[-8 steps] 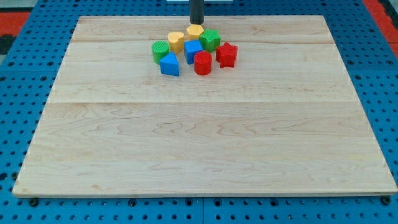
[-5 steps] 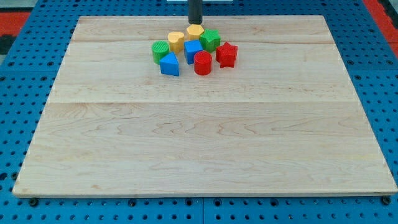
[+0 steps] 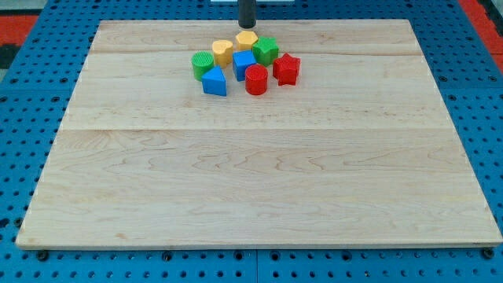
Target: Move your arm closer to the green star
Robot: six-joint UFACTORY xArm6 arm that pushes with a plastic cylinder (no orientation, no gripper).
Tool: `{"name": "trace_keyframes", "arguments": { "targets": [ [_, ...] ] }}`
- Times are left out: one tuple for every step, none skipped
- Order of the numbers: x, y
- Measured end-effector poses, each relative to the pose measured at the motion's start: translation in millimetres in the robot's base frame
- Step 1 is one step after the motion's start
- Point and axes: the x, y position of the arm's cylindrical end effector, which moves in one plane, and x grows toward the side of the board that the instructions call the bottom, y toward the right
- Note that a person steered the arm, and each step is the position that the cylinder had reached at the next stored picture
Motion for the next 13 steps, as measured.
{"name": "trace_keyframes", "arguments": {
  "targets": [
    [9, 3],
    [7, 42],
    [11, 60],
    [12, 60],
    [12, 61],
    [5, 66],
    [2, 66],
    [2, 66],
    [3, 67],
    [11, 75],
    [34, 81],
    [43, 78],
    [54, 58]
  ]
}}
